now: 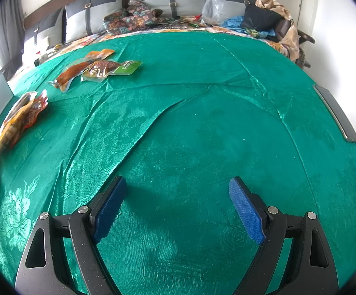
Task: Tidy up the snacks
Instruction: 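Move the open left tool over the yellow sausage pack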
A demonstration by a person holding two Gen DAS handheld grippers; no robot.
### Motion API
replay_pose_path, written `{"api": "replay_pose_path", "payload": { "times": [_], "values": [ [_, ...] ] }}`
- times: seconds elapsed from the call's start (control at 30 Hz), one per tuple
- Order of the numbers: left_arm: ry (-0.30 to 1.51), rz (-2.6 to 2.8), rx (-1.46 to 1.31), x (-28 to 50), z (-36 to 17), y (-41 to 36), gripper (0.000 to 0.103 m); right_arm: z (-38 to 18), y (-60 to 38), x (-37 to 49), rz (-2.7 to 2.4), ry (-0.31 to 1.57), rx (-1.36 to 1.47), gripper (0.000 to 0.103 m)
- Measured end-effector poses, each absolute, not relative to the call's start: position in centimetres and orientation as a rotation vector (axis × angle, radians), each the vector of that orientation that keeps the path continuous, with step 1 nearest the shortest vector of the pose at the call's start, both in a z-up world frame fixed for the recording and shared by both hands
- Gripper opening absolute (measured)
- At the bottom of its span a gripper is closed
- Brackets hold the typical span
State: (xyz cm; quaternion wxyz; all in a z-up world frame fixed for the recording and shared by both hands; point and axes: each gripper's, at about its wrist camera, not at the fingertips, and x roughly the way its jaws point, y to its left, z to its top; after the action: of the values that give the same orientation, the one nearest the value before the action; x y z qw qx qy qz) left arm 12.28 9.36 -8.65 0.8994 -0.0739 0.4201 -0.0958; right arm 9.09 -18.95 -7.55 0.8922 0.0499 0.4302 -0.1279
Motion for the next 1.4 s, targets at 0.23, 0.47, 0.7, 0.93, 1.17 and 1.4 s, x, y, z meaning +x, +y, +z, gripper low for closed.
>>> {"api": "replay_pose_path", "payload": {
  "times": [0.23,0.47,0.7,0.93,1.17,1.4],
  "values": [
    [0.91,-0.216,-0.195,12.0,-8.3,10.2,0.102,-7.5,-19.0,9.1,-0.265,0.893,0.103,0.088],
    [0.92,-0.214,-0.263,10.1,-5.9,11.6,0.102,-7.5,-19.0,9.1,-0.265,0.893,0.104,0.089],
    [1.046,-0.225,-0.265,15.9,-4.6,8.1,0.101,-7.5,-19.0,9.1,-0.264,0.893,0.103,0.089],
    [1.157,-0.12,-0.113,19.7,-7.5,5.6,0.067,-7.5,-19.0,9.1,-0.264,0.893,0.104,0.089],
    [1.174,-0.169,-0.128,16.4,-7.0,10.0,0.037,-7.5,-18.9,9.1,-0.264,0.893,0.104,0.089],
    [1.204,-0.126,-0.089,16.3,-7.7,10.8,0.083,-7.5,-18.9,9.1,-0.264,0.893,0.104,0.089]
  ]
}}
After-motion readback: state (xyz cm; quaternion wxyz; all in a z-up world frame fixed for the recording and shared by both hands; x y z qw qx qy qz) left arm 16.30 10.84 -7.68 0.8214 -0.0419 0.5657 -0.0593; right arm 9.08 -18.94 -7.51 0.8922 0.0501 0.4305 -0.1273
